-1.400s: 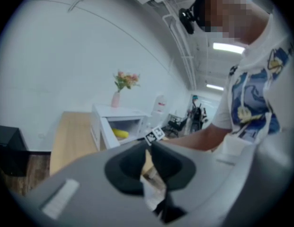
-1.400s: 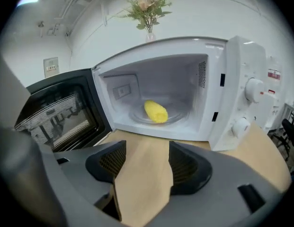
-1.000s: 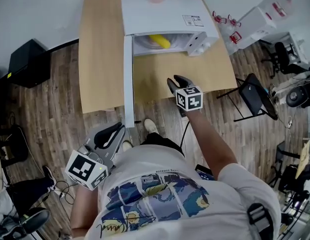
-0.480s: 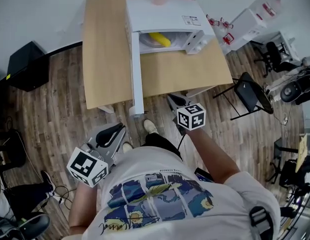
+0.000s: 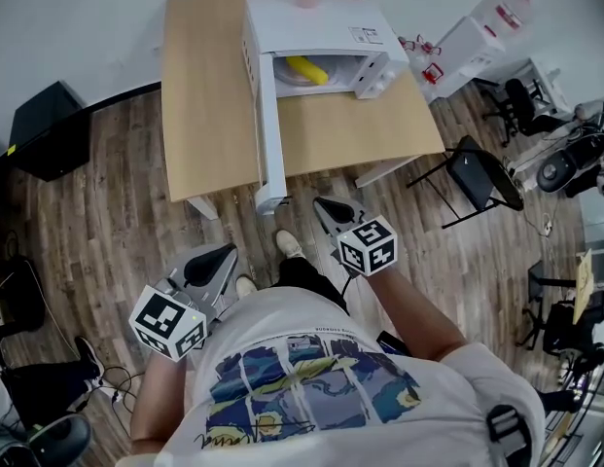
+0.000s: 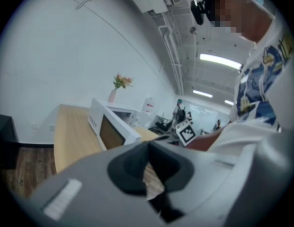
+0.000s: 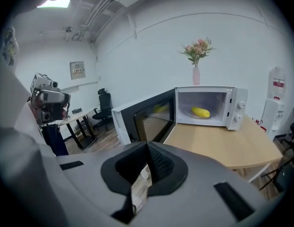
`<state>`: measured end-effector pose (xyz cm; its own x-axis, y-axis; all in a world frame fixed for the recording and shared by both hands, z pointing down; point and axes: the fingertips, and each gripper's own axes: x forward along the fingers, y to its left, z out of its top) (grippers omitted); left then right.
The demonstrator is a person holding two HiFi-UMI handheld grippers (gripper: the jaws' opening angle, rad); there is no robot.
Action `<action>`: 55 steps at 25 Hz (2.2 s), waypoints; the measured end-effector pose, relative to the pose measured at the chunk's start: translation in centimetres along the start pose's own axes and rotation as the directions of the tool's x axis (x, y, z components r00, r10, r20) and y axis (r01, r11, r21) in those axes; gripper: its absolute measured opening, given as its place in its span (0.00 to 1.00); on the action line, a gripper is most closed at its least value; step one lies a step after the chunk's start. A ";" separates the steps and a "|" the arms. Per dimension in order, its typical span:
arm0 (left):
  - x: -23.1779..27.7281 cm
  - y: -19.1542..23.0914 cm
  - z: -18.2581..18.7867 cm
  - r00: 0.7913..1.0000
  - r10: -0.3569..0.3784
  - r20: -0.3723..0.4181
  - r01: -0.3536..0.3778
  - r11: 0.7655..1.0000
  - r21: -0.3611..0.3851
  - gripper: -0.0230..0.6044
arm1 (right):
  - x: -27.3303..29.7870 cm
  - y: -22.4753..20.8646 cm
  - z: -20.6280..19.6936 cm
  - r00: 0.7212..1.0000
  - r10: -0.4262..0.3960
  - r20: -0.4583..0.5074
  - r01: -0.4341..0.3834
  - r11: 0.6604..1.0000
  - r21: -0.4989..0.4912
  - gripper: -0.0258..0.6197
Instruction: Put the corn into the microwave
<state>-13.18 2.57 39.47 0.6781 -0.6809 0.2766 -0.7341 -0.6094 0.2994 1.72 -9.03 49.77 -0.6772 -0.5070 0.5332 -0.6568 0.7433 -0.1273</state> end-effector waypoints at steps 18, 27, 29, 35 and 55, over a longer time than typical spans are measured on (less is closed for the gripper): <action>-2.8 -0.8 -1.8 1.000 0.018 -0.007 -0.018 1.000 0.014 0.05 | -1.9 5.3 0.3 0.998 0.060 0.030 -0.059 0.998 -0.011 0.05; -3.5 -0.7 -2.5 0.999 0.033 -0.008 -0.033 0.999 -0.001 0.05 | -2.0 6.3 1.0 0.996 0.085 0.034 -0.083 0.996 -0.039 0.05; -3.4 -0.7 -2.5 0.999 0.033 -0.008 -0.033 0.999 -0.002 0.05 | -2.1 6.5 1.2 0.995 0.091 0.036 -0.089 0.995 -0.044 0.05; -3.2 -1.0 -2.6 1.000 0.025 -0.013 -0.025 1.000 0.000 0.05 | -2.5 6.7 1.4 0.994 0.100 0.038 -0.097 0.994 -0.059 0.05; -1.1 -0.4 -2.2 0.999 0.036 -0.036 -0.037 0.999 -0.008 0.05 | -2.2 4.0 1.6 0.995 0.098 0.033 -0.096 0.993 -0.064 0.05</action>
<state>-13.58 4.50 41.03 0.6519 -0.6874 0.3204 -0.7581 -0.5810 0.2961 0.06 -5.68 46.77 -0.7487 -0.4459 0.4905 -0.5664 0.8148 -0.1236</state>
